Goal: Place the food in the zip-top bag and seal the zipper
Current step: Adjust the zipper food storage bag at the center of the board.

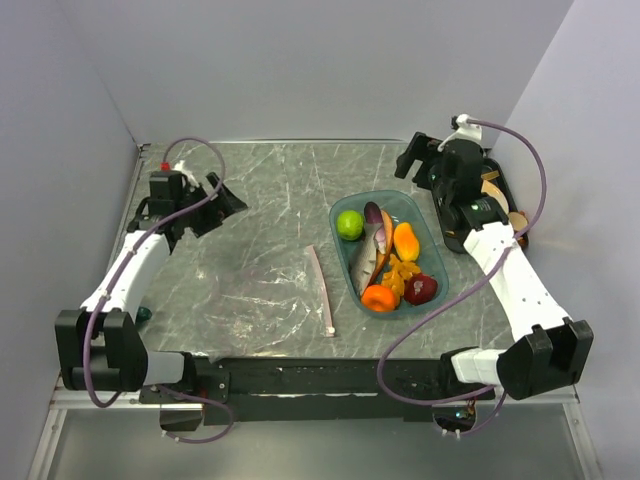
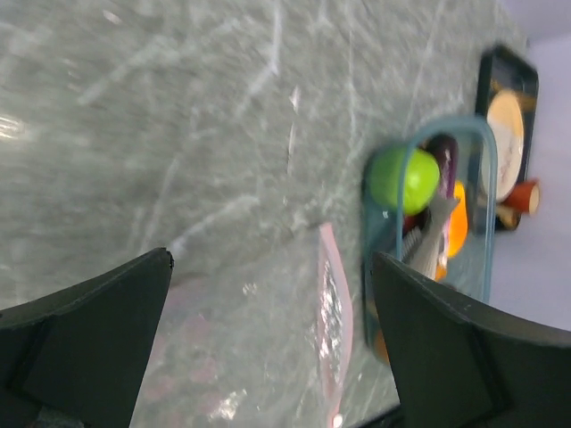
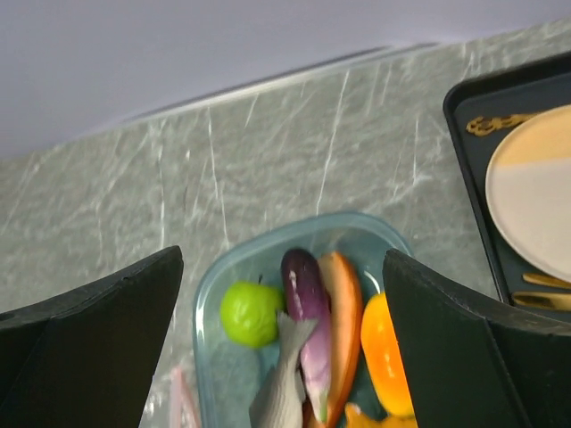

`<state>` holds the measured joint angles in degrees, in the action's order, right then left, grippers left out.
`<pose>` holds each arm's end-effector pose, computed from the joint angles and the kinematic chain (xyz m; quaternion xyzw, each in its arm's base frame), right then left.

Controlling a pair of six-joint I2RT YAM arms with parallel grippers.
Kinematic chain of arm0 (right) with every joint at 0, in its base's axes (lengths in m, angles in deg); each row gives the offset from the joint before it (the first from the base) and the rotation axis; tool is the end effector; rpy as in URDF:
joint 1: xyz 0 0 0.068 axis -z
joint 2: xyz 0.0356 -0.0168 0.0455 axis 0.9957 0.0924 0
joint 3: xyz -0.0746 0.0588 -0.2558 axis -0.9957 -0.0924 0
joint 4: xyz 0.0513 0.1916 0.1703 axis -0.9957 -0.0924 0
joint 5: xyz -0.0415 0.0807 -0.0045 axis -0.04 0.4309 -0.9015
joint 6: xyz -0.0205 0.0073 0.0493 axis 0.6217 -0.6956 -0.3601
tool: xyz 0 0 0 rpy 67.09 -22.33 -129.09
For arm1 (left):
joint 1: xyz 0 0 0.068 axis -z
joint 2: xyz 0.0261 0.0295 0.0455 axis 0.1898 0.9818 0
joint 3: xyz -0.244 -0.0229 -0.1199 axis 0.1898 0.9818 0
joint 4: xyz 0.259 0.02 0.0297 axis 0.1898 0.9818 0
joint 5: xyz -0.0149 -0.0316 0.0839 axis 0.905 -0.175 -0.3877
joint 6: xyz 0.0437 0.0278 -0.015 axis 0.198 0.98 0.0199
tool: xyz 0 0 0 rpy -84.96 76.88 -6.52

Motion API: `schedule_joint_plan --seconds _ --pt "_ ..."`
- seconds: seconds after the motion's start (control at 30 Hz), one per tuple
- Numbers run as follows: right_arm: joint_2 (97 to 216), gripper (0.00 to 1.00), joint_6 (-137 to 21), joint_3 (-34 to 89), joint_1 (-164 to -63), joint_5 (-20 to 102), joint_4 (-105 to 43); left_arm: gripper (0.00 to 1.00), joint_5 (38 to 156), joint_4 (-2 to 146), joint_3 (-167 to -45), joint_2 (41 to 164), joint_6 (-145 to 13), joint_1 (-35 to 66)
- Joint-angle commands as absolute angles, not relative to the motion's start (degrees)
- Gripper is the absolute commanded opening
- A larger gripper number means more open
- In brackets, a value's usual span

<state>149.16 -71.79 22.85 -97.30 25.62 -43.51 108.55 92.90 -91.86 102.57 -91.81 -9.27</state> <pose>0.2916 0.0600 0.3867 0.0988 0.7888 0.1196 0.5947 0.2919 -0.0205 0.2880 -0.1983 0.8602 -0.2940 0.3664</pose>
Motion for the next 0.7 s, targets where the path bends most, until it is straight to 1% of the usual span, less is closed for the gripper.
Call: schedule_joint_plan --seconds 0.0,0.07,0.1,0.17,0.2,0.27,0.3,0.37,0.5,0.53,0.57,0.63,0.67 --pt "148.33 1.0 -69.17 25.96 -97.35 31.75 -52.46 0.99 105.43 94.82 -92.02 98.22 -88.05 -0.61" --pt "147.72 1.0 -69.6 24.48 -97.44 30.63 -54.22 0.99 100.47 98.16 -91.68 98.13 -87.26 3.54" --pt "147.28 1.0 -69.86 23.86 -97.53 29.57 -54.49 0.99 97.15 98.61 -90.72 98.21 -87.16 7.82" --pt "145.61 1.0 -70.65 21.76 -97.35 28.68 -55.54 0.99 95.45 99.66 -90.01 99.09 -88.21 12.15" --pt "144.99 1.0 -70.66 20.87 -97.35 28.95 -55.46 0.99 92.57 100.19 -90.09 99.62 -88.83 16.52" --pt "143.41 1.0 -70.48 18.94 -97.35 29.04 -55.37 0.98 89.48 101.16 -90.62 101.46 -90.93 20.68" --pt "142.97 1.0 -70.83 18.58 -97.35 28.69 -56.15 0.95 88.94 102.56 -91.14 102.16 -91.99 23.66" --pt "142.88 1.0 -71.71 17.53 -97.35 29.38 -56.42 0.91 84.73 103.97 -91.84 104.27 -94.62 26.57" --pt "141.92 1.0 -73.9 15.33 -97.35 29.13 -56.52 0.9 79.02 108.71 -97.45 108.84 -98.06 32.37" --pt "141.82 1.0 -74.08 14.98 -97.35 29.12 -56.43 0.88 77.35 109.77 -98.87 111.72 -99.19 33.43" --pt "141.74 1.0 -74.26 14.37 -97.27 29.82 -56.16 0.84 76.99 110.91 -100.36 113.23 -99.73 35.09" --pt "142.17 1.0 -74.17 14.18 -97.27 30.61 -55.81 0.83 77.42 112.58 -104.05 117.52 -100.26 36.42" --pt "142.35 1.0 -74.43 14.36 -97.27 30.71 -55.81 0.81 77.95 113.02 -105.2 118.86 -100.26 37.47"
